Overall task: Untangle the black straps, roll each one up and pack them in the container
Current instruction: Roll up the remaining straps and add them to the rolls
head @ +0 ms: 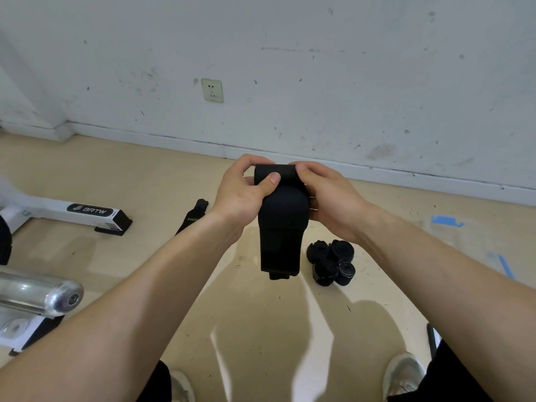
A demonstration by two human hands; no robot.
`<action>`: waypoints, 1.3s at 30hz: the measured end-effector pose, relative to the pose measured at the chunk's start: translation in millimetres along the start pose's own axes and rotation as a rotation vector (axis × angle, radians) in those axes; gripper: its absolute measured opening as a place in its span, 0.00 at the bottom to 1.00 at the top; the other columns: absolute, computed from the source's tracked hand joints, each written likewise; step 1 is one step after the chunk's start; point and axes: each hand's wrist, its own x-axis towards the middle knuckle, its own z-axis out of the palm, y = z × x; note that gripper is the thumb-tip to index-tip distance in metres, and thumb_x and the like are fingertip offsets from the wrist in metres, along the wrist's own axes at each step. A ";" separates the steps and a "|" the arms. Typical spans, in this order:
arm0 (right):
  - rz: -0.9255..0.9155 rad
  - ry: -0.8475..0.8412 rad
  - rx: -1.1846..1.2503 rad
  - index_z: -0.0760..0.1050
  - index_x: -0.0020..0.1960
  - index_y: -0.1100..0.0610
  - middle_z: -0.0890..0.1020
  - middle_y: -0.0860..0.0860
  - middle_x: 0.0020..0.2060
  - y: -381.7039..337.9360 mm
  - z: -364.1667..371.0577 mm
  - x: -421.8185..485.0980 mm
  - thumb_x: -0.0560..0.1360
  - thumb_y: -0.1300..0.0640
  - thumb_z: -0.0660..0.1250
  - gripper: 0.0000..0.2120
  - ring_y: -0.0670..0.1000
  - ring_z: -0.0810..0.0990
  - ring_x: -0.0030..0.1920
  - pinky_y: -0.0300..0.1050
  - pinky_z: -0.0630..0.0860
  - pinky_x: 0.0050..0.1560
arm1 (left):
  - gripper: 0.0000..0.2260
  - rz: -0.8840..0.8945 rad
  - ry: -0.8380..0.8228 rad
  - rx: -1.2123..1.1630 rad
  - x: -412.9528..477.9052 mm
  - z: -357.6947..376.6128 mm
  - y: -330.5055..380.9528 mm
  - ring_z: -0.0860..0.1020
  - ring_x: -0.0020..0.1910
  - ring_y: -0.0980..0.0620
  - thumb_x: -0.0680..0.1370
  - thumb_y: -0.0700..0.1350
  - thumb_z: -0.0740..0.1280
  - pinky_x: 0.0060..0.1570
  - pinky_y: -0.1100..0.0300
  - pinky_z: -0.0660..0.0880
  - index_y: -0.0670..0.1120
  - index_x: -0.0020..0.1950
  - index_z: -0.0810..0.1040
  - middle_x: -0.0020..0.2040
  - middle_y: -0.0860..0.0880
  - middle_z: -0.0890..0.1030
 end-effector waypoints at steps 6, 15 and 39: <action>-0.049 0.141 0.037 0.80 0.56 0.55 0.86 0.57 0.52 9.1 10.3 3.4 0.82 0.48 0.65 0.12 0.59 0.86 0.52 0.57 0.82 0.57 | 0.10 0.037 0.014 0.036 -4.0 7.3 -5.8 0.84 0.43 0.47 0.80 0.38 0.71 0.39 0.60 0.81 0.52 0.57 0.79 0.50 0.42 0.85; -0.117 0.201 0.081 0.80 0.52 0.51 0.84 0.61 0.55 9.3 7.6 1.5 0.81 0.60 0.67 0.05 0.59 0.84 0.48 0.53 0.83 0.47 | 0.17 -0.116 -0.036 -0.079 -1.5 10.9 -8.3 0.86 0.51 0.44 0.79 0.44 0.74 0.58 0.47 0.82 0.44 0.66 0.76 0.53 0.43 0.87; -0.032 0.060 -0.175 0.80 0.60 0.57 0.87 0.54 0.48 21.0 5.7 5.2 0.80 0.57 0.69 0.10 0.52 0.88 0.46 0.44 0.81 0.45 | 0.13 -0.078 0.153 -0.075 -0.8 6.4 -4.7 0.85 0.49 0.46 0.80 0.46 0.72 0.43 0.58 0.83 0.46 0.63 0.76 0.53 0.45 0.85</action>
